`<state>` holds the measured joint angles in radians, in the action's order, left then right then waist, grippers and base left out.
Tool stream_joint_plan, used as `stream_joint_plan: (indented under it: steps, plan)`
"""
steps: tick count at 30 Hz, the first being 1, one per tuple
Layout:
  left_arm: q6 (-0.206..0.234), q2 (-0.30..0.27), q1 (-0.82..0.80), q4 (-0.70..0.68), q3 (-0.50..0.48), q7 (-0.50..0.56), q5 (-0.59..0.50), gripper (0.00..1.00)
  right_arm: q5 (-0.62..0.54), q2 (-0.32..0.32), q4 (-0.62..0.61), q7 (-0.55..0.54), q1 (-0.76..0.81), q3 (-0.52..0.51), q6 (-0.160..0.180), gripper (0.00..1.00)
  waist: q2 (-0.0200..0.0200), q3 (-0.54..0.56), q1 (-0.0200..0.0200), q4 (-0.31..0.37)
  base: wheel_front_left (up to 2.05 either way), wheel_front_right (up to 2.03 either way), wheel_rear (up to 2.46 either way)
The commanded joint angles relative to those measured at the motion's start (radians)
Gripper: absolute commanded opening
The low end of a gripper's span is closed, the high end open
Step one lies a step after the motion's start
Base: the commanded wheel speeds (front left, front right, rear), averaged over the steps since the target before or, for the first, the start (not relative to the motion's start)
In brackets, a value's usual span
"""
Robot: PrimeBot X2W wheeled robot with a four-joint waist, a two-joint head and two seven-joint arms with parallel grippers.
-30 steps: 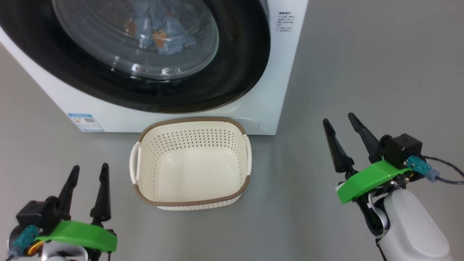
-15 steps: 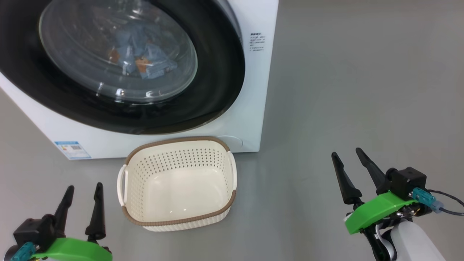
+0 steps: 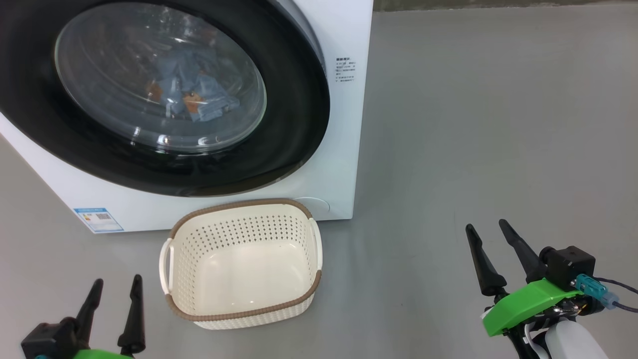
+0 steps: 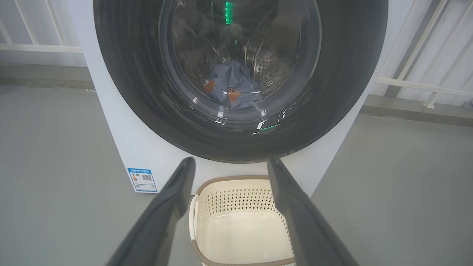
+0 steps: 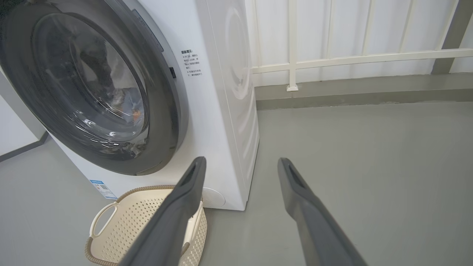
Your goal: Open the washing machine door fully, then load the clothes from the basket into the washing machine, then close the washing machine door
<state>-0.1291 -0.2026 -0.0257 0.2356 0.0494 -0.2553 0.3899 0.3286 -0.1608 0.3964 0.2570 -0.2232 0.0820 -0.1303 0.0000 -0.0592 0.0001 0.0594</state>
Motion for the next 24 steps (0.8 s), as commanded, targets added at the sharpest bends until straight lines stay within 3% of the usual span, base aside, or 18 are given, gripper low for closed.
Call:
stream_joint_plan:
  steps: [1,24]
  plan:
    - [-0.002,-0.020,-0.016,-0.025,-0.039,-0.006,-0.010,1.00,0.013,-0.005,-0.027,0.005,0.003,0.016,0.000,1.00,0.0000,0.001,-0.0001,0.000,0.00,0.00,0.00]
    - [-0.002,-0.024,-0.012,-0.015,-0.042,-0.006,-0.011,1.00,0.006,0.002,-0.033,0.005,0.008,0.009,0.000,1.00,0.0000,0.006,-0.0001,0.002,0.00,0.00,0.00]
